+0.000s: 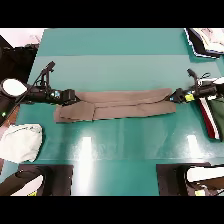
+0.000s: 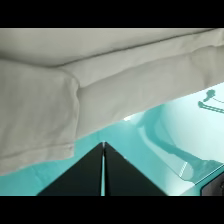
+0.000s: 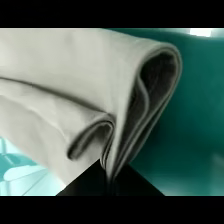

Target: Fold the shirts.

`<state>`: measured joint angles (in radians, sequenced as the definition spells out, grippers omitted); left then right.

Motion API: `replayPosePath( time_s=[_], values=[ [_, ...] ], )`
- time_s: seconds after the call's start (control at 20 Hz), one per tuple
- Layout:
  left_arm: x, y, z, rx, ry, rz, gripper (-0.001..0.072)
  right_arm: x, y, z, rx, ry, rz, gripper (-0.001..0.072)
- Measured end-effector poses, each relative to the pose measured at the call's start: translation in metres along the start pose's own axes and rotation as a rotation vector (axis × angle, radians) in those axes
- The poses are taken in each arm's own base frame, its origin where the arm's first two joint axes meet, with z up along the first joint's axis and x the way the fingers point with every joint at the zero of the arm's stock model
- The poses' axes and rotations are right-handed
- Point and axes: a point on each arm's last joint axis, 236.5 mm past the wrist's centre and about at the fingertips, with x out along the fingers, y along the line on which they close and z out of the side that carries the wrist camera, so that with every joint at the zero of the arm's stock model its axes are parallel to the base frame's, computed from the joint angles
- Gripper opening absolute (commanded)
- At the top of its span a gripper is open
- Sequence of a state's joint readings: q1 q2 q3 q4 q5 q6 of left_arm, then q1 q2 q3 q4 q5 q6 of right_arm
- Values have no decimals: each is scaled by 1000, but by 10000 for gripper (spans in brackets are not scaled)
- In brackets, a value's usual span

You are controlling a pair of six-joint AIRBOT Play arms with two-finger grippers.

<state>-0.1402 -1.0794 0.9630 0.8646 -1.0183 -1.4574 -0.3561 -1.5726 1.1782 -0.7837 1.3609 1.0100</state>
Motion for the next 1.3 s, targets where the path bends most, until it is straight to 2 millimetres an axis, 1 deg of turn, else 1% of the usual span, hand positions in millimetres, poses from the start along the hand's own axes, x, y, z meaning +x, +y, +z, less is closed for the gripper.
replayPosePath(
  time_s=[0.05,0.15,0.25,0.3,0.4,0.45,0.5,0.6,0.7,0.8,0.9,0.95,1.05,1.15,1.2,1.25,1.3],
  values=[
    [2,-6,4,22,2,-7,29,-9,10,5,-21,-16,-1,16],
    [14,-21,9,82,28,-22,29,-29,36,16,-72,-47,-6,15],
    [39,-35,14,144,62,-28,29,-46,68,26,-129,-74,-9,15],
    [55,-43,16,170,85,-34,30,-51,85,30,-158,-83,-10,15],
    [96,-55,14,215,148,-41,30,-58,126,36,-225,-95,-5,15],
    [126,-63,11,239,190,-48,30,-57,155,37,-274,-91,5,15],
    [147,-67,8,253,217,-52,30,-55,176,36,-312,-87,13,15],
    [181,-72,4,273,254,-57,30,-51,217,32,-388,-85,33,15],
    [204,-72,5,270,270,-57,30,-47,257,28,-461,-92,58,15],
    [218,-72,6,262,277,-57,30,-42,292,23,-525,-97,84,15],
    [226,-71,3,258,289,-56,30,-36,319,20,-570,-95,106,15],
    [228,-72,3,258,290,-57,30,-32,329,19,-585,-91,115,15],
    [230,-69,1,263,301,-52,30,-22,345,16,-611,-75,132,15],
    [229,-66,0,290,311,-42,29,-11,356,12,-631,-56,146,15],
    [226,-61,-2,304,328,-26,29,-7,360,10,-638,-49,151,15],
    [221,-56,1,314,332,-9,29,-2,364,9,-641,-41,156,15],
    [213,-48,12,319,313,16,29,3,367,7,-645,-35,160,15]
  ],
)
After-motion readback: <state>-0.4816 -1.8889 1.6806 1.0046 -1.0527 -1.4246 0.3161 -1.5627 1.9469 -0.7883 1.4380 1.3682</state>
